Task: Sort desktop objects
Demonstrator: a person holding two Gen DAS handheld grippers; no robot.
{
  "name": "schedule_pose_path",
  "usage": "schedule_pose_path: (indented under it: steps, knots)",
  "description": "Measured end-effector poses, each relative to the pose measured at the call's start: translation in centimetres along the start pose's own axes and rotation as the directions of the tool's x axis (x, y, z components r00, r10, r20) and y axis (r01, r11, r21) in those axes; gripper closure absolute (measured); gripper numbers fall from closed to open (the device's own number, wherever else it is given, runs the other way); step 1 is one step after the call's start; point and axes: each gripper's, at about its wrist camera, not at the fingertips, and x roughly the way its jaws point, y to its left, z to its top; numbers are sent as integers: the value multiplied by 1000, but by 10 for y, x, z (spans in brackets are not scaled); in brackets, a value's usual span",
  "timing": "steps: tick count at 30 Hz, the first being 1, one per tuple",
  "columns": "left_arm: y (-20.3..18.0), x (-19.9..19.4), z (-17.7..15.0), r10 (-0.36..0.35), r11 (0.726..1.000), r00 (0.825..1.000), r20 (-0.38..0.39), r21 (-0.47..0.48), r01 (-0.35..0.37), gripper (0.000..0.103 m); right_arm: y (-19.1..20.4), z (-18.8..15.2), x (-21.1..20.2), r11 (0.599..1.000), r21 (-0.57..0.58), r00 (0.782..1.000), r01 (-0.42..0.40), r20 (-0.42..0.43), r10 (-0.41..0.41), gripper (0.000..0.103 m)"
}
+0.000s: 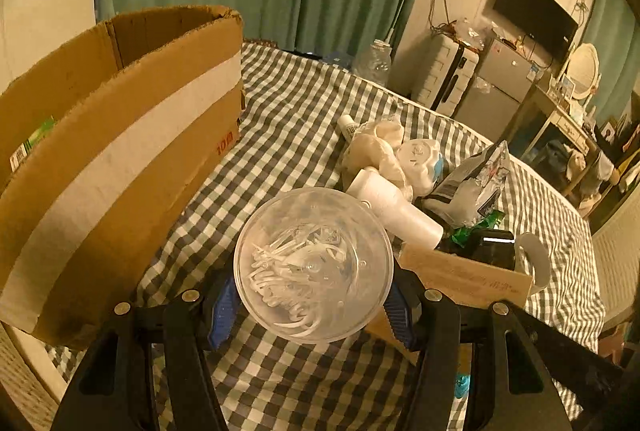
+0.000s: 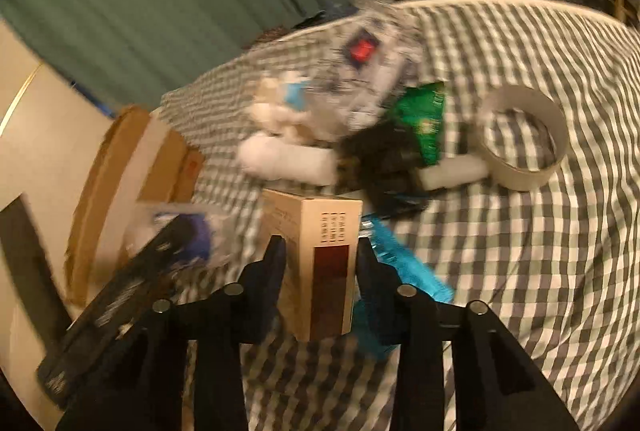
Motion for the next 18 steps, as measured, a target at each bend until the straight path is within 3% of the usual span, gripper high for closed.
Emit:
schedule_pose_path:
  steps: [5,7,11,14,18]
  knots:
    - [5,7,-3,17,1000,999,-30,0,-17,40,32,-6,11,997,-75,998,-20,-53,16,70]
    - [13,10,-1,45,999,998,-44,-21,-46,40,38,-8,24,996,-59,993,-73,-98,68,71]
    - [31,12,0,64,996,996,-54,-53,-67,40,35,-4,41,995,0,986,-95,-140,94,74]
    - [34,8,0,56,996,997,-47,-67,-59,40,42,-5,31,998,-33,991,-51,-122,47,75]
    - [23,-13,5,12,999,1000,-27,-38,-13,40,41,-4,-12,999,-48,999,2,-39,-4,75]
